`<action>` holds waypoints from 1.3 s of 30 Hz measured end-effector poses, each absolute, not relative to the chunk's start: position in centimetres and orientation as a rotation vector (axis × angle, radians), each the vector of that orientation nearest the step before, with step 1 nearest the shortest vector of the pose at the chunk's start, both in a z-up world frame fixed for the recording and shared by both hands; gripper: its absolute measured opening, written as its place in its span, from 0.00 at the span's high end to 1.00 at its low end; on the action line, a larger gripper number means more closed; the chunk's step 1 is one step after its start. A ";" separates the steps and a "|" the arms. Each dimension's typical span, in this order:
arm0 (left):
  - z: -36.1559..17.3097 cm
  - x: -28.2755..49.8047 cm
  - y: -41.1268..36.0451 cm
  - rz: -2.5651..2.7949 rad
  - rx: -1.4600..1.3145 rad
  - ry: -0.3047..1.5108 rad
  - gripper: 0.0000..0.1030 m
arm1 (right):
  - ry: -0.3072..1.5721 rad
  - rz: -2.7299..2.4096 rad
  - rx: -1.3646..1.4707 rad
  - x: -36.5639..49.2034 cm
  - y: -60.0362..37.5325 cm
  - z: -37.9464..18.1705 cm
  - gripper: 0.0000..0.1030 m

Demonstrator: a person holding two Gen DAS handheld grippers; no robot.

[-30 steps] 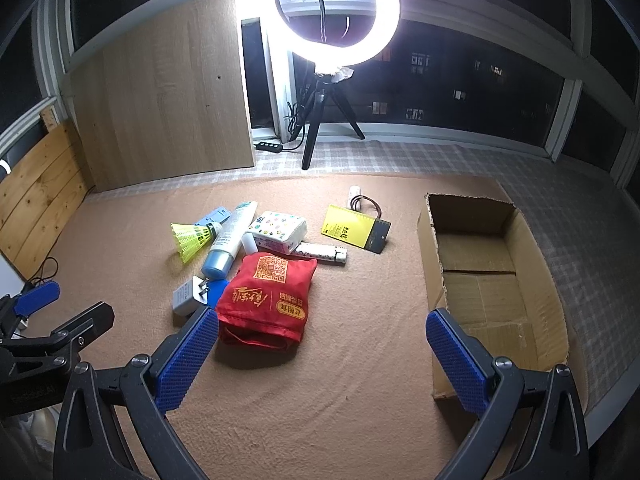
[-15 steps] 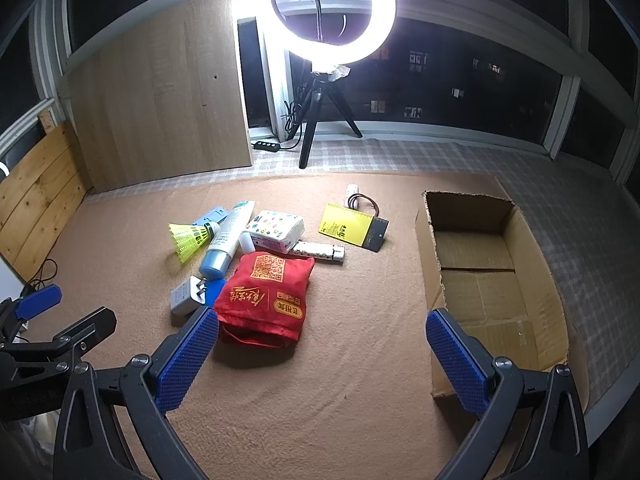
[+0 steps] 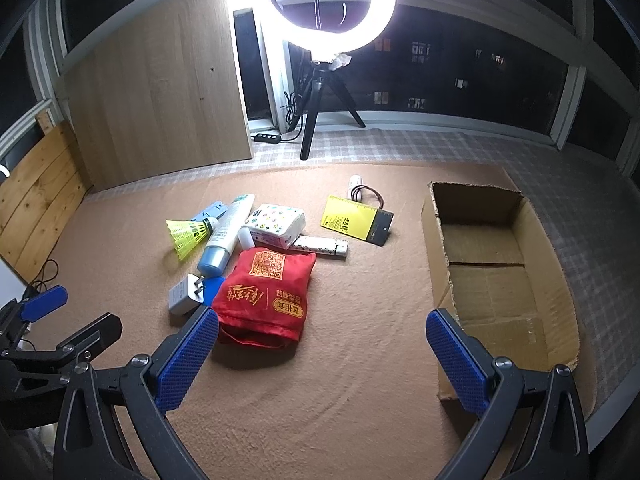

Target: Organize objects

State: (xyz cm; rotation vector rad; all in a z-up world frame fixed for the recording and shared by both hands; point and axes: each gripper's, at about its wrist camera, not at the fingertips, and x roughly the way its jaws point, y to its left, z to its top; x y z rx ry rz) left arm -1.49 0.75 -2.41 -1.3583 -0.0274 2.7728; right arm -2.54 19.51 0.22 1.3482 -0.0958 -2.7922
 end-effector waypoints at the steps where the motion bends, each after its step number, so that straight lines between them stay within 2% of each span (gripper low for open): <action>1: -2.6 -1.7 0.8 2.766 -1.359 -0.028 0.01 | -0.097 -2.785 1.353 -2.7 19.5 0.1 0.01; 10: -4.0 -4.0 2.1 2.666 -1.363 -0.047 0.01 | -0.169 -2.674 1.421 -5.3 20.7 -1.3 0.01; 19: -6.3 -7.2 4.1 2.584 -1.396 -0.011 0.01 | -0.317 -2.501 1.530 -9.4 22.2 -3.5 0.01; 26: -8.5 -10.0 4.9 2.499 -1.455 -0.073 0.01 | -0.371 -2.364 1.602 -12.0 21.8 -5.7 0.01; 30: -9.5 -11.0 5.5 2.470 -1.474 -0.051 0.04 | -0.440 -2.287 1.654 -13.4 21.9 -7.3 0.08; 39: -11.8 -12.9 6.5 2.395 -1.529 -0.067 0.11 | -0.478 -2.193 1.723 -15.3 21.2 -9.8 0.13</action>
